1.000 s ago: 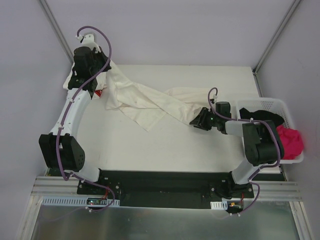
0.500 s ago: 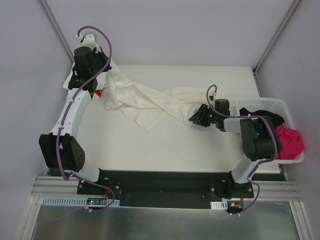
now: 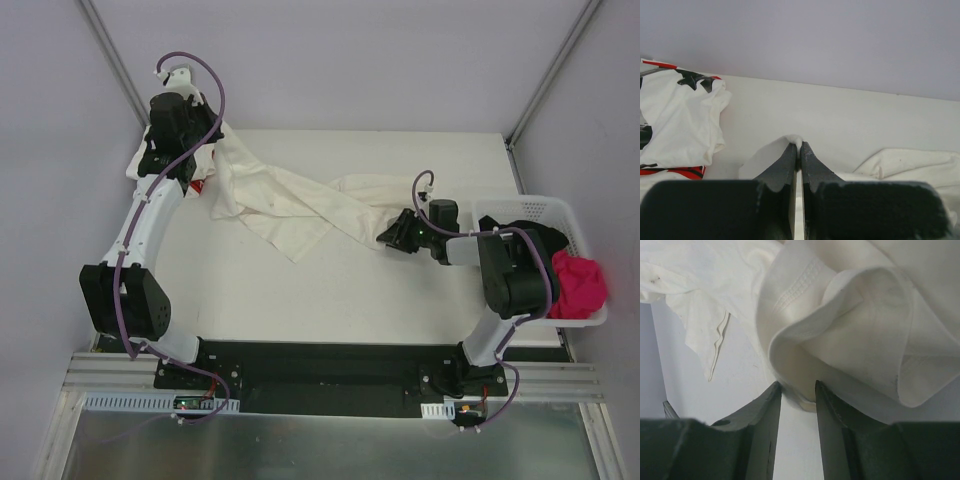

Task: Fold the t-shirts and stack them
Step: Flatten out the tshirt

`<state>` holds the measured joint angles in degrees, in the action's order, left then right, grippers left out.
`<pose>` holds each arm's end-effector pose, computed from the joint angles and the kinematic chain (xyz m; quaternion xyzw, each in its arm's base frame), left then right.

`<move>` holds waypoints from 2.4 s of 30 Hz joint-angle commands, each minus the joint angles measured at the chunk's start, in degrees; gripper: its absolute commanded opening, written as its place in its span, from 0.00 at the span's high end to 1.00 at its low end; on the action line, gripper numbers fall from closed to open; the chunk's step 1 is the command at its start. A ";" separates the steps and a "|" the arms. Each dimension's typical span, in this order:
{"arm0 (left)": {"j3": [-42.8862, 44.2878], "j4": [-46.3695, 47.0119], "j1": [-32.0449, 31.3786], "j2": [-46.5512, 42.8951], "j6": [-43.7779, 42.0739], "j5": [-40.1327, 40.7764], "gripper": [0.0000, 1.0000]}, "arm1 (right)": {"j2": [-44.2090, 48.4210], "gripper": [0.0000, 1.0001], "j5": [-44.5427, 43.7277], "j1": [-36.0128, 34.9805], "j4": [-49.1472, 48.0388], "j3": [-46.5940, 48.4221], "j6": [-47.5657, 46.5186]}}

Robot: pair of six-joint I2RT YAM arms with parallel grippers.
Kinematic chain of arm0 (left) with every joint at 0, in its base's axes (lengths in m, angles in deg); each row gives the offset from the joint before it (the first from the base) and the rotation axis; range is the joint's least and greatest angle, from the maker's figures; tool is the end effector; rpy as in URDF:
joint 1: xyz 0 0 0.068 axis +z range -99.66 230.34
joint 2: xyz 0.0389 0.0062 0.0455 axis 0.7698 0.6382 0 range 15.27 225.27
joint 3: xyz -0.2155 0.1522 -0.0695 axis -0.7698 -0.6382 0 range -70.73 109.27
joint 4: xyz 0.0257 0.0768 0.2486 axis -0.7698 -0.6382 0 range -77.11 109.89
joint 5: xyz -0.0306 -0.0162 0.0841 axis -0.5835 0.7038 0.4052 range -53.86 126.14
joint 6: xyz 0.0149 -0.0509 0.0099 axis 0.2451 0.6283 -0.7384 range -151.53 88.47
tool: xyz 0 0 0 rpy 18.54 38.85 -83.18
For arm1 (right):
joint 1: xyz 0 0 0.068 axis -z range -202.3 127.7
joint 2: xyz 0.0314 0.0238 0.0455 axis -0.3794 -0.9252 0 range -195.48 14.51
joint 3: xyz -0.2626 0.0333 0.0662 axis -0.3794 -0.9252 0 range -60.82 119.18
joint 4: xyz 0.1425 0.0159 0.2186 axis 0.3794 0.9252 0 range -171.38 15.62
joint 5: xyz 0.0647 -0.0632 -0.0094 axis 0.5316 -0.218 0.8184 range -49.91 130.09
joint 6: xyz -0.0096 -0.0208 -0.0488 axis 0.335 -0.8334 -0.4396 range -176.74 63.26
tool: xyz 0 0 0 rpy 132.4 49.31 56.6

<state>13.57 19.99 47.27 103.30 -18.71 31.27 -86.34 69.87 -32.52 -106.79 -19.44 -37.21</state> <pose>0.3680 -0.0227 0.4143 -0.0330 0.7284 -0.1251 0.6728 0.3244 0.0764 0.1335 -0.0509 0.8605 0.3357 0.3798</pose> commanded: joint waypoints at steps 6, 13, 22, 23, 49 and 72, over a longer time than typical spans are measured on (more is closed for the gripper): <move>2.28 2.01 -0.71 -0.75 -1.22 1.26 1.00 | 4.09 0.64 0.45 -0.15 0.98 -5.61 0.24; 2.46 2.01 -1.15 -0.58 -1.31 1.26 1.00 | 5.32 0.65 0.02 -0.42 -0.34 -9.57 0.16; 2.11 2.01 -1.24 -0.84 -1.39 1.44 1.00 | 4.01 0.66 -0.51 -0.42 -1.22 -7.81 0.42; 2.19 2.01 -1.32 -0.75 -1.31 1.35 1.00 | 3.83 0.66 -0.51 -0.50 -1.22 -7.46 0.42; 2.28 2.01 -1.59 -0.05 -1.92 1.44 1.00 | 0.75 0.86 -1.39 -1.38 -1.75 -5.44 0.68; 0.08 2.01 -3.26 0.39 -2.27 3.02 1.00 | 16.12 0.99 -9.38 -1.38 11.86 -2.72 -3.79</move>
<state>13.54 20.01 44.67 103.51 -20.13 33.46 -76.20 64.10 -33.63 -100.08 -24.20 -38.08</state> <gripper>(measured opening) 0.009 0.012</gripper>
